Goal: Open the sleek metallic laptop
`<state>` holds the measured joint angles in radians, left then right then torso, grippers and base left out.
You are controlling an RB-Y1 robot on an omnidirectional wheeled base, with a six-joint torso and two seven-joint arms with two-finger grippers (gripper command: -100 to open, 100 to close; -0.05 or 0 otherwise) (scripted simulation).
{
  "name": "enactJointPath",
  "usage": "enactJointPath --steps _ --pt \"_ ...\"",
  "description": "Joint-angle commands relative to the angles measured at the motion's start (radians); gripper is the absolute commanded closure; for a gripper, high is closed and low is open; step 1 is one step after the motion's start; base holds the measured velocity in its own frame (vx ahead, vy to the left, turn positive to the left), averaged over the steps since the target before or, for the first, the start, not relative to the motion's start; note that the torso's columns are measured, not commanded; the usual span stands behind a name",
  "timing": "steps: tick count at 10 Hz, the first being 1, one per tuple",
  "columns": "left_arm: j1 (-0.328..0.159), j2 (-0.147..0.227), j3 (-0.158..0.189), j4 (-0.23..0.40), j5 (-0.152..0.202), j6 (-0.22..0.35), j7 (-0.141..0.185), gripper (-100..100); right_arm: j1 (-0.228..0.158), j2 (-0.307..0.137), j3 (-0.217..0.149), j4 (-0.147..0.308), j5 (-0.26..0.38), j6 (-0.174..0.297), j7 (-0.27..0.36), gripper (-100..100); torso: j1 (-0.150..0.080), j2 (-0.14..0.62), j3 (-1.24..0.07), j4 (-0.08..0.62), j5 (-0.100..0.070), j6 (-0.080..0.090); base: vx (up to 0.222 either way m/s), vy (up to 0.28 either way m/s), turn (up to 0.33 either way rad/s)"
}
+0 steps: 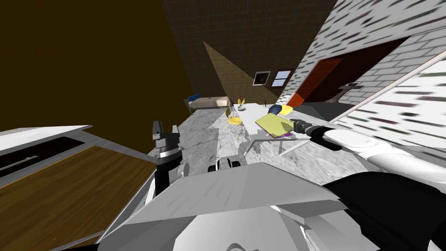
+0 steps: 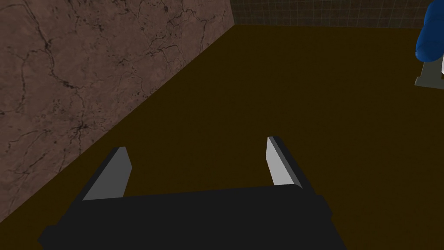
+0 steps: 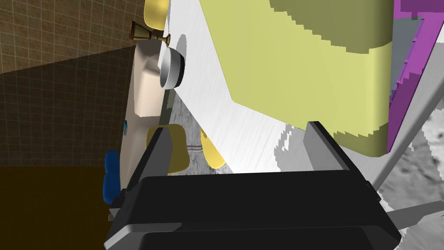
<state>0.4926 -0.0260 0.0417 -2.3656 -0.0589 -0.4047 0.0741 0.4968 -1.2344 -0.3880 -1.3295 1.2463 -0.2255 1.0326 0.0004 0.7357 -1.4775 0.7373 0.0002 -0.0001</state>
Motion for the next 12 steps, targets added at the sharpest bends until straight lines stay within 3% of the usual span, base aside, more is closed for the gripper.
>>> enactJointPath --steps 1,4,5,6,12 --pt "0.0 0.0 0.0 0.0 0.0 0.0 0.0 0 -0.001 -0.013 -0.001 0.009 -0.023 -0.029 -0.026 100 0.0 0.001 0.0 0.0 0.0 0.0 -0.012 -0.042 -0.006" --pt "0.0 0.0 0.0 0.0 0.0 0.0 0.0 0 -0.004 -0.038 -0.003 0.026 -0.069 -0.087 -0.078 100 -0.004 0.002 0.001 0.001 -0.001 0.0 0.003 -0.097 -0.002" --pt "0.0 0.0 0.0 0.0 0.0 0.0 0.0 0 -0.002 -0.033 -0.004 0.022 -0.059 -0.073 -0.065 100 -0.001 0.002 0.001 0.001 -0.001 0.0 0.004 -0.045 0.002" --pt "0.0 0.0 0.0 0.0 0.0 0.0 0.0 0 -0.015 0.005 0.008 0.012 -0.031 -0.056 -0.076 -100 0.003 0.002 0.001 0.001 0.001 0.0 -0.033 -0.074 0.065" --pt "0.0 0.0 0.0 0.0 0.0 0.0 0.0 0 -0.07 0.143 0.056 -0.037 0.088 0.025 -0.1 -100 -0.002 0.002 0.001 0.001 0.0 0.0 -0.058 -0.106 0.062"
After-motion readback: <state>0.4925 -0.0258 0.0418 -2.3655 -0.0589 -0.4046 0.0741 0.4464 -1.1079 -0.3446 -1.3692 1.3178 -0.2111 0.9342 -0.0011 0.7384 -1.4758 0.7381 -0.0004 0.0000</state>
